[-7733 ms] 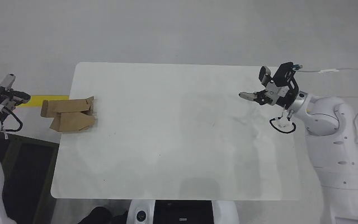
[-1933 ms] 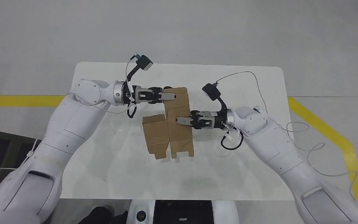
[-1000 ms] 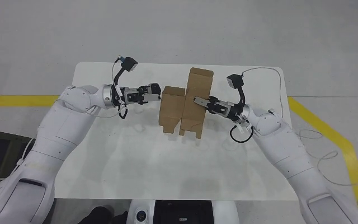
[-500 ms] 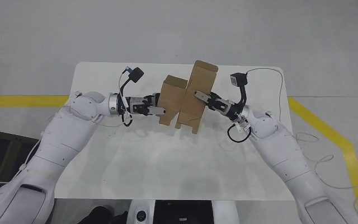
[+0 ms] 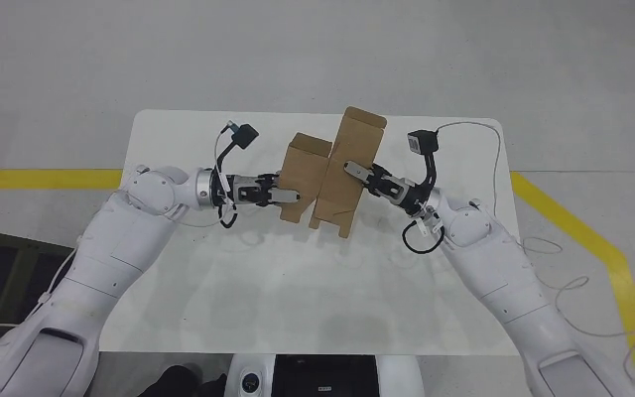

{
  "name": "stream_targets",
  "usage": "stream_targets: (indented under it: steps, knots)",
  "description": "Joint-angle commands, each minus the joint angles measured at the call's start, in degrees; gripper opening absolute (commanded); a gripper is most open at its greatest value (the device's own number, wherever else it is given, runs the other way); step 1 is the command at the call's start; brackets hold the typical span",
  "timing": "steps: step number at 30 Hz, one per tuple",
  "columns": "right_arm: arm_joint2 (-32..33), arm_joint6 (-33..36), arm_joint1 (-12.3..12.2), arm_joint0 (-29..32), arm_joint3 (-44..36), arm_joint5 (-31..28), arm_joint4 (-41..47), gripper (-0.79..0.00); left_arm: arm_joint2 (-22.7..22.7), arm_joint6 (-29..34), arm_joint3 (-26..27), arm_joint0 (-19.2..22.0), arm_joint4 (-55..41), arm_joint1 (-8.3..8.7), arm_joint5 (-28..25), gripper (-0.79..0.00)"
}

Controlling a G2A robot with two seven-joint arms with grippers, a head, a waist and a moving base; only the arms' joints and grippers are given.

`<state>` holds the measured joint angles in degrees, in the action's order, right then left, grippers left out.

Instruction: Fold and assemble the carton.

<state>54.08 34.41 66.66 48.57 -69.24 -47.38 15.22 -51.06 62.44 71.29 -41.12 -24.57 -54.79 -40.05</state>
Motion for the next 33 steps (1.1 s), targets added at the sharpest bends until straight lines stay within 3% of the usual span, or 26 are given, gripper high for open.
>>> stream_targets:
  steps: [1,10,11,12,13,14,19,24,30,33]
  knots:
    - [0.11,0.27,0.05,0.1,-0.06,-0.04,0.06,-0.785,-0.06,0.46,0.01,-0.04,-0.07,-0.06,0.08,-0.785]
    - [0.67,0.93,0.31,0.55,-0.21,-0.01,0.47,-0.785,-0.66,1.53,-0.14,-0.17,-0.55,-0.3,0.25,-0.785]
    - [0.72,0.97,0.35,0.6,-0.21,-0.02,0.55,-0.742,-0.76,1.63,-0.13,-0.17,-0.73,-0.32,0.33,-0.785]
    - [0.8,0.99,0.38,0.65,-0.16,-0.01,0.66,-0.483,-0.86,1.83,-0.1,-0.16,-0.99,-0.34,0.4,-0.785]
    - [0.89,1.11,0.39,0.68,-0.1,-0.02,0.7,-0.049,-0.98,2.04,-0.11,-0.12,-1.25,-0.36,0.55,-0.785]
    - [1.03,1.2,0.4,0.72,0.05,0.09,0.84,0.0,-1.12,2.29,-0.13,-0.06,-1.43,-0.36,0.66,-0.785]
    - [2.6,1.07,0.25,0.7,0.61,0.23,0.82,0.0,-1.96,3.71,-0.28,0.72,-0.59,-0.21,1.93,-0.785]
    - [5.38,6.19,-0.88,-0.29,1.18,0.74,-3.59,0.0,-2.78,6.48,-0.28,1.73,-0.27,0.27,4.69,-0.785]
    - [9.48,11.98,-2.55,0.37,0.68,0.62,-4.61,0.0,-0.93,18.63,1.36,4.44,-2.95,1.08,16.83,-0.785]
    - [11.2,15.71,-3.42,1.52,0.08,1.34,-3.56,0.0,-0.13,21.1,2.55,4.98,-3.92,1.66,19.29,-0.785]
